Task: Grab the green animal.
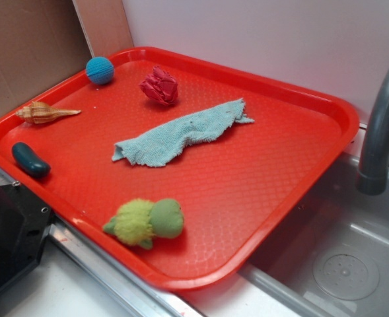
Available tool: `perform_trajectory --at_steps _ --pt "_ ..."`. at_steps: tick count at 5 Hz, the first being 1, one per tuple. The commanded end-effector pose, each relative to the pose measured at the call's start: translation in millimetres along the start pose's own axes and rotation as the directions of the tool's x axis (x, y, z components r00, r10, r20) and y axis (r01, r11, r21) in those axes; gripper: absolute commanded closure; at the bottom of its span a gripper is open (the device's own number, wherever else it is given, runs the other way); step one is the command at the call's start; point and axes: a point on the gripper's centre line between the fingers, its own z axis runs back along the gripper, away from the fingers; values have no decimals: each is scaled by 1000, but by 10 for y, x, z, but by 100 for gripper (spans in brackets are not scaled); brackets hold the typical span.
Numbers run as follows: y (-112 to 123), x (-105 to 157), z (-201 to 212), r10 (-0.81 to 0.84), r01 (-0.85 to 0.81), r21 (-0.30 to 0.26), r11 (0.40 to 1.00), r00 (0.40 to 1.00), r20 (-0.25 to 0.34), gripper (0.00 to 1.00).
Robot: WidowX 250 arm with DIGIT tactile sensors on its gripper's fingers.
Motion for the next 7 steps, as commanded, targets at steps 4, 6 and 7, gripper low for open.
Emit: perform_trajectory --at_steps 4,6,7 --pt "-896 -541 -1282 -489 482 -116 869 871 -44 0" --pt "-997 -933 -1526 -580 570 -114 814 808 -101 0" --pt "-997 -933 -1526 -580 570 -114 814 808 -101 0"
